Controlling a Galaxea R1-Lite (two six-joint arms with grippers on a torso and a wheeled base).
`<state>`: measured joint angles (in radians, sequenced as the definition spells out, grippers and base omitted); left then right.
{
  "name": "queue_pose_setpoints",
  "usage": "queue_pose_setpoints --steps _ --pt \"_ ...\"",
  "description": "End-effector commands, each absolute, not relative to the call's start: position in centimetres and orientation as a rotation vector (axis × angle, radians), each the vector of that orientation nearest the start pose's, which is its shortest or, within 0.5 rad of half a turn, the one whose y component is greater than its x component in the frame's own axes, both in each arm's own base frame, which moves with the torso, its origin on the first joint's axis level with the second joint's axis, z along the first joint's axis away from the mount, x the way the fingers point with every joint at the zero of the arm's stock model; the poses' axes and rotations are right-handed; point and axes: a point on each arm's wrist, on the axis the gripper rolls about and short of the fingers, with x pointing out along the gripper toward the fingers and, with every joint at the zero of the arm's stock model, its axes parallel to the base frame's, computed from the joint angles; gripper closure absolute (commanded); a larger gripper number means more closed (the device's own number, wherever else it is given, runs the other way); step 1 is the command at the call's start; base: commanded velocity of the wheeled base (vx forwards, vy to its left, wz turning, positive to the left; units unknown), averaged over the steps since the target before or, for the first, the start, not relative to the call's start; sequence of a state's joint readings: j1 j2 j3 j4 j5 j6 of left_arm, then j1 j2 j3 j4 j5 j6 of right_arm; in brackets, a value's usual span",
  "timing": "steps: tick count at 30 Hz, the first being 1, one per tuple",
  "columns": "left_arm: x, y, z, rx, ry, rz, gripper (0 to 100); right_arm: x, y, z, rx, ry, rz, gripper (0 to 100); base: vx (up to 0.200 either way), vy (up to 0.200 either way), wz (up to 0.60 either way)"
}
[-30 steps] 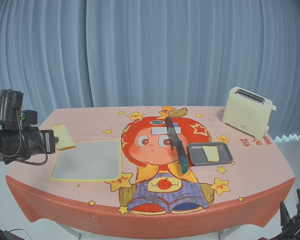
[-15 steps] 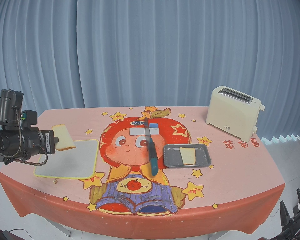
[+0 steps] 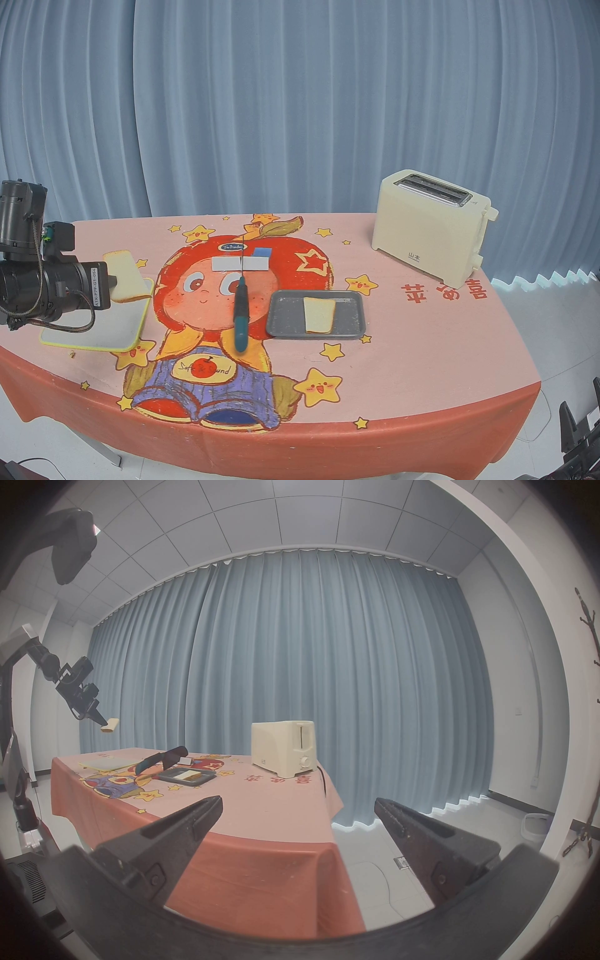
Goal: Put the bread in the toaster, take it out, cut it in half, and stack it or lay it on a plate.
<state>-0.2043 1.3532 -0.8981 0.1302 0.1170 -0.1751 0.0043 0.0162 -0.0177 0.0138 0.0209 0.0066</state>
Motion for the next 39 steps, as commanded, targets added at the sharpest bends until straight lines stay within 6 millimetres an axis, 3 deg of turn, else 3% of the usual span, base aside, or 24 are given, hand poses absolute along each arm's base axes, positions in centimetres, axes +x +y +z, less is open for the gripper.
queue_pose_setpoints --steps 1,10,25,29,33,37,39 --pt "20.6 -4.0 22.6 -0.076 0.582 -0.031 100 -2.3 0.0 7.5 0.008 0.011 0.028 0 0.000 0.000 0.00" --pt "20.8 -4.1 24.0 -0.086 0.537 -0.039 100 -2.3 0.0 7.5 0.008 0.011 0.026 0 0.000 0.000 0.00" --pt "20.7 -4.5 23.5 -0.077 0.560 -0.062 100 -2.3 0.0 7.5 0.008 0.011 0.028 0 0.000 0.000 0.00" --pt "21.2 -6.2 23.7 -0.057 0.561 -0.132 100 -2.3 0.0 7.5 0.006 0.011 0.026 0 0.000 0.000 0.00" --pt "23.5 -8.6 23.3 -0.032 0.591 -0.190 100 -2.3 0.0 7.5 0.008 0.011 0.026 0 0.000 0.000 0.00" --pt "24.7 -10.8 23.0 -0.009 0.608 -0.244 100 -2.3 0.0 7.5 0.006 0.011 0.026 0 0.000 0.000 0.00" --pt "26.8 -13.1 22.0 0.016 0.639 -0.272 100 -2.3 0.0 7.5 0.006 0.011 0.026 0 0.000 0.000 0.00"
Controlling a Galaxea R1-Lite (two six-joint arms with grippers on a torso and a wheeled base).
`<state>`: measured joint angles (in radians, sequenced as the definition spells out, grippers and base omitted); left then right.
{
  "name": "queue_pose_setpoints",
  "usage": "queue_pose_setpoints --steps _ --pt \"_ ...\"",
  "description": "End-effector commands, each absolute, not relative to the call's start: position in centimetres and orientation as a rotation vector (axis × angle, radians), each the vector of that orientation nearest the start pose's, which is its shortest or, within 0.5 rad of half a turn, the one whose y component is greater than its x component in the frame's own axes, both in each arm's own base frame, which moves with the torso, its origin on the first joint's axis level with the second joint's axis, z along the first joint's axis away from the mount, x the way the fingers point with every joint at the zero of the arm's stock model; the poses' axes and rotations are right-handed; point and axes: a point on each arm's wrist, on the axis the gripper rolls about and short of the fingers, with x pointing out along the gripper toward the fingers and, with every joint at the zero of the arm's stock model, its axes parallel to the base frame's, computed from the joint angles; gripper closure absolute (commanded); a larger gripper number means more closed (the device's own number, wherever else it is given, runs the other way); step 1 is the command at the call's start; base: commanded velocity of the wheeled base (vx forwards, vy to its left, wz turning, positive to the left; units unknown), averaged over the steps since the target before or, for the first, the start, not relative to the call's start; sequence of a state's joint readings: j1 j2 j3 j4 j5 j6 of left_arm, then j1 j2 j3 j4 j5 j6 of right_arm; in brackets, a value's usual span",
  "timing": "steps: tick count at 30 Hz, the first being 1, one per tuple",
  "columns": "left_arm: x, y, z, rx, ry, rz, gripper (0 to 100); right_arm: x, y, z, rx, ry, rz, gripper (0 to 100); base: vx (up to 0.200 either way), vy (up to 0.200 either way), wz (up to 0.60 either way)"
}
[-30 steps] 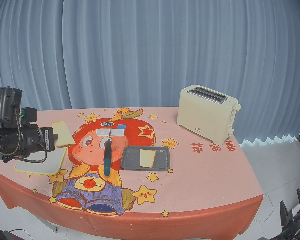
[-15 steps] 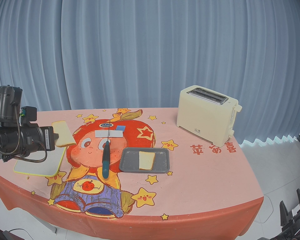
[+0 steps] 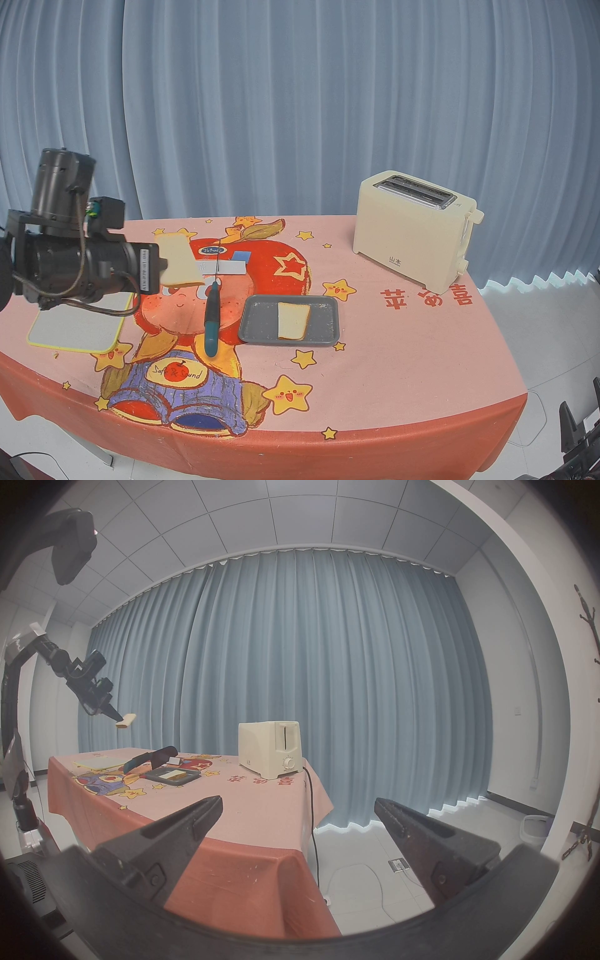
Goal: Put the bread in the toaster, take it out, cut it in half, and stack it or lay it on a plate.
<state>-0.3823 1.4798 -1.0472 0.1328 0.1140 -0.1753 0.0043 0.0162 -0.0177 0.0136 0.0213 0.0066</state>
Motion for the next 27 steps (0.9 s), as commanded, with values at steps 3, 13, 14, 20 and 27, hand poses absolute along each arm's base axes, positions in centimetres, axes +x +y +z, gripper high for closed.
queue_pose_setpoints --steps 3,13,14,20,27 --pt "28.0 -15.3 21.0 0.042 0.665 -0.313 100 -2.3 0.0 7.5 0.006 0.011 0.026 0 0.000 0.000 0.00" --pt "29.6 -18.9 19.0 0.107 0.701 -0.380 100 -2.3 0.0 7.5 0.008 0.011 0.026 0 0.000 0.000 0.00" --pt "29.8 -18.9 19.1 0.104 0.697 -0.378 100 -2.3 0.0 7.5 0.008 0.011 0.026 0 0.000 0.000 0.00" --pt "30.4 -19.3 18.7 0.107 0.702 -0.378 100 -2.3 0.0 7.5 0.006 0.011 0.026 0 0.000 0.000 0.00" --pt "31.2 -19.8 16.7 0.126 0.754 -0.372 100 -2.3 0.0 7.5 0.006 0.011 0.026 0 0.000 0.000 0.00"
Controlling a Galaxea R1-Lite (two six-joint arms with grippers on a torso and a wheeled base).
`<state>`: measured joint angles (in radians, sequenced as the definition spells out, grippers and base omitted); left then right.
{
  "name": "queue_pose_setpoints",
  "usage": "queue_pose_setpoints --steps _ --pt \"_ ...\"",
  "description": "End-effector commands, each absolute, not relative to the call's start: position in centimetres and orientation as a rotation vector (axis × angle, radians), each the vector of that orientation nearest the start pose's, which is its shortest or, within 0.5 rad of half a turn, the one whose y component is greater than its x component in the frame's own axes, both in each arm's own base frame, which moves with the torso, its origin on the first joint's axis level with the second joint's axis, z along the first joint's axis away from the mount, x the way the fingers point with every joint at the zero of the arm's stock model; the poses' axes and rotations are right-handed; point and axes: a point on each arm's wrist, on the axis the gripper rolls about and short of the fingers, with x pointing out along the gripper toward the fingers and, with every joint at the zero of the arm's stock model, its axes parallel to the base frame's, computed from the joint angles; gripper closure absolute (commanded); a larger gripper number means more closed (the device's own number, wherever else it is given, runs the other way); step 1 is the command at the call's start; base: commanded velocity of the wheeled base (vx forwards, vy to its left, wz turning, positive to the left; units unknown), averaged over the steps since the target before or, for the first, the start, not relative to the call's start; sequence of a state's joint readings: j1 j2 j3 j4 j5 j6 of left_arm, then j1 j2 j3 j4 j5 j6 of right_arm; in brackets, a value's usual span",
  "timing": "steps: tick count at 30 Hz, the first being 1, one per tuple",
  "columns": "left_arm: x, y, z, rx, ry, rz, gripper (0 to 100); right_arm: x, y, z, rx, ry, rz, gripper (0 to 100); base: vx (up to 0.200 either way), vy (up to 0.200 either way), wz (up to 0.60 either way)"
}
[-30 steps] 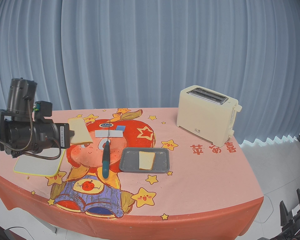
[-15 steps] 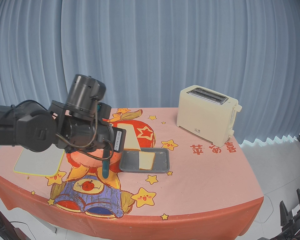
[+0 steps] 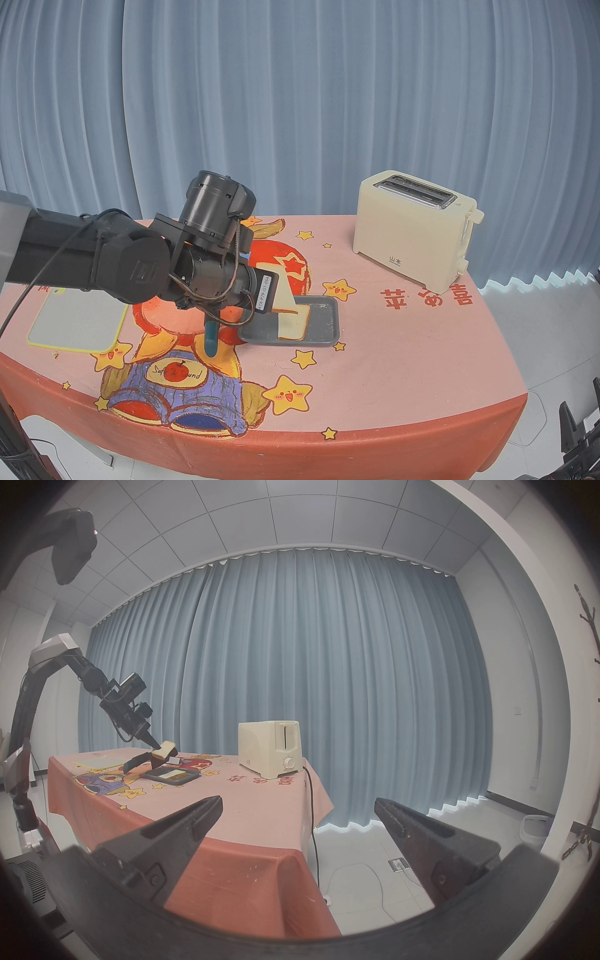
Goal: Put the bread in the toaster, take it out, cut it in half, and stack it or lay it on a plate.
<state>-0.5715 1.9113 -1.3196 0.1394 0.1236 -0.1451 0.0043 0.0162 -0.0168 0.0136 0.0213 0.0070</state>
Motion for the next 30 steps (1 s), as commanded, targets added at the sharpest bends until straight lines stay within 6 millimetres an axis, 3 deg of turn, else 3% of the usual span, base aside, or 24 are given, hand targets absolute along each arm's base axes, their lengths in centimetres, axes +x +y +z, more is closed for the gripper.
queue_pose_setpoints --steps 1,6,30 --pt "31.2 -19.8 16.6 0.127 0.758 -0.373 100 -2.3 0.0 7.5 0.006 0.011 0.026 0 0.000 0.000 0.00" --pt "31.7 -20.2 15.1 0.142 0.793 -0.371 100 -2.3 0.0 7.5 0.006 0.011 0.026 0 0.000 0.000 0.00" --pt "31.7 -20.6 15.2 0.135 0.786 -0.380 100 -2.3 0.0 7.5 0.006 0.011 0.026 0 0.000 0.000 0.00"
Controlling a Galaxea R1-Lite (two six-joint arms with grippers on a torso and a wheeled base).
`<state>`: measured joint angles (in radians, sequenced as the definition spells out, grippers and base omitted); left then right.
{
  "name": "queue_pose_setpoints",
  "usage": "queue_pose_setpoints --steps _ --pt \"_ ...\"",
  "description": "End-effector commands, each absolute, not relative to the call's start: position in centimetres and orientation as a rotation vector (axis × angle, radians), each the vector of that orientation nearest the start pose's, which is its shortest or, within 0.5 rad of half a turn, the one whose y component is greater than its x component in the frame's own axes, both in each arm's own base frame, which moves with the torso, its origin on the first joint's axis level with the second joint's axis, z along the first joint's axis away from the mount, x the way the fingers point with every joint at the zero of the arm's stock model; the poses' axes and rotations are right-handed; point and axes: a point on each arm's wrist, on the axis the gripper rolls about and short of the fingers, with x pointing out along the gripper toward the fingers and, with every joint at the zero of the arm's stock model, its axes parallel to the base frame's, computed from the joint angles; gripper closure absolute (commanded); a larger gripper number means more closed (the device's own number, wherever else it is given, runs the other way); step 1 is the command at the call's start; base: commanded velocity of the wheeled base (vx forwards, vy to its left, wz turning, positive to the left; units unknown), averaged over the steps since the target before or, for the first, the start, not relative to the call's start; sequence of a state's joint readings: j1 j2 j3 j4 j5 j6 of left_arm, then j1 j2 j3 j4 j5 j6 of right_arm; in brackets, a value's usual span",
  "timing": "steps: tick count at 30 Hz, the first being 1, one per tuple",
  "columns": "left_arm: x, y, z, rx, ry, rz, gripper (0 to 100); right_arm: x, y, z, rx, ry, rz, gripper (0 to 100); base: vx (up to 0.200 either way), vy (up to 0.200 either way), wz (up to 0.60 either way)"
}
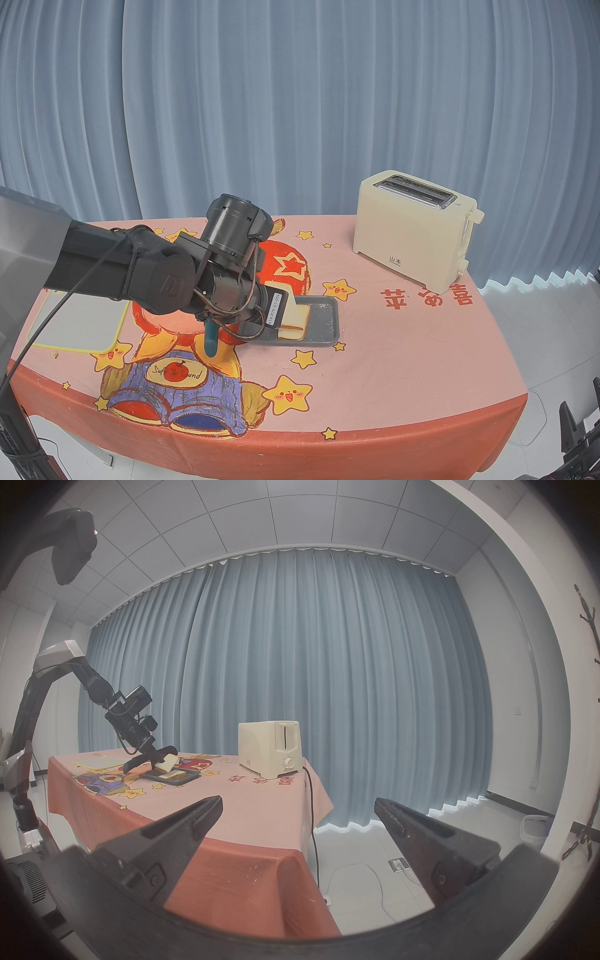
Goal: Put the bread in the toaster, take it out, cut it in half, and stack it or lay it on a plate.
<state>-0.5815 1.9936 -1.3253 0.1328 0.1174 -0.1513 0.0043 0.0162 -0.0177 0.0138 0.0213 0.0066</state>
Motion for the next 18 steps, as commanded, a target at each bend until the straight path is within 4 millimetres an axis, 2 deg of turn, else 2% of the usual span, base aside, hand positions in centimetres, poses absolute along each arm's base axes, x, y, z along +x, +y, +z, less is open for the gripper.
queue_pose_setpoints --steps 1,8,13,14,18 --pt "31.72 -20.60 15.18 0.135 0.786 -0.380 100 -2.30 0.04 7.49 0.008 0.011 0.026 0 0.000 0.000 0.00" --pt "31.74 -20.89 15.34 0.130 0.780 -0.385 100 -2.30 0.04 7.49 0.008 0.011 0.026 0 0.000 0.000 0.00" --pt "31.88 -21.26 14.74 0.136 0.793 -0.385 100 -2.30 0.04 7.49 0.006 0.011 0.026 0 0.000 0.000 0.00" --pt "31.87 -21.25 14.73 0.139 0.794 -0.384 0 -2.30 0.04 7.49 0.006 0.011 0.026 0 0.000 0.000 0.00" --pt "31.91 -21.34 14.85 0.135 0.786 -0.384 0 -2.30 0.04 7.49 0.008 0.011 0.026 0 0.000 0.000 0.00"
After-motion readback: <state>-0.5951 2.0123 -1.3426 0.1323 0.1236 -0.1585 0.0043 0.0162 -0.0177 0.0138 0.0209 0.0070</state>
